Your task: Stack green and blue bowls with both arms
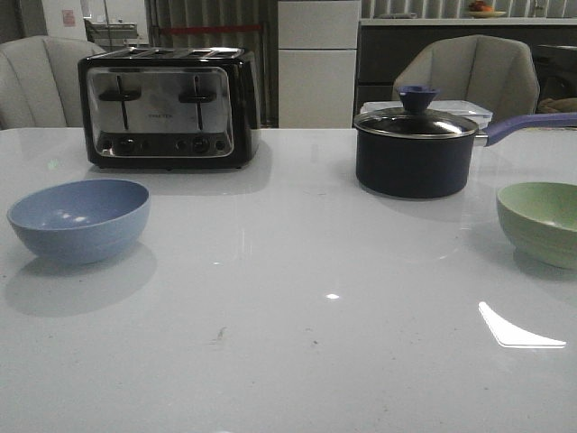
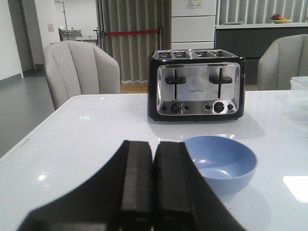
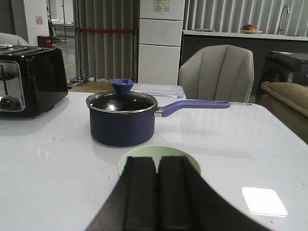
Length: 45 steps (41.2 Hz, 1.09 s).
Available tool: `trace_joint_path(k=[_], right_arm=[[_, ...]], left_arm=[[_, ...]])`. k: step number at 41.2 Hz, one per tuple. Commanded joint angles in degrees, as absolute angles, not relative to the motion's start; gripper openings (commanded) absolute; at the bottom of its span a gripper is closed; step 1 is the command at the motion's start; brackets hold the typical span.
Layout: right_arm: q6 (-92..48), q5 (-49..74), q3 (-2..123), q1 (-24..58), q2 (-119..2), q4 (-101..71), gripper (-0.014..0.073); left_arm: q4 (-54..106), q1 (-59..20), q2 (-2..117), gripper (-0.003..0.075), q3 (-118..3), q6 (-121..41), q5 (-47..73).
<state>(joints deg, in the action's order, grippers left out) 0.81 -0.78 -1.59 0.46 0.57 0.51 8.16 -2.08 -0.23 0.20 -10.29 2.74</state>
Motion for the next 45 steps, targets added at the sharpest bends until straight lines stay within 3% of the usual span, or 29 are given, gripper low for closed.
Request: trace_joint_path(k=[1,34,45], right_arm=[[0.54,-6.19,-1.42,0.18,1.69,0.55,0.0058],[0.54,-7.25,-0.94,0.25,1.69,0.55,0.0058],[0.54,-1.95,10.75,0.25,1.69,0.55,0.0058]], left_arm=[[8.58,-2.5,-1.43,0.0097,0.4,-10.08,-2.31],[8.58,-2.5,-1.43,0.0097,0.4,-10.08,-2.49],[8.72,-2.5,-1.34,0.0097,-6.84,-10.08,-6.38]])
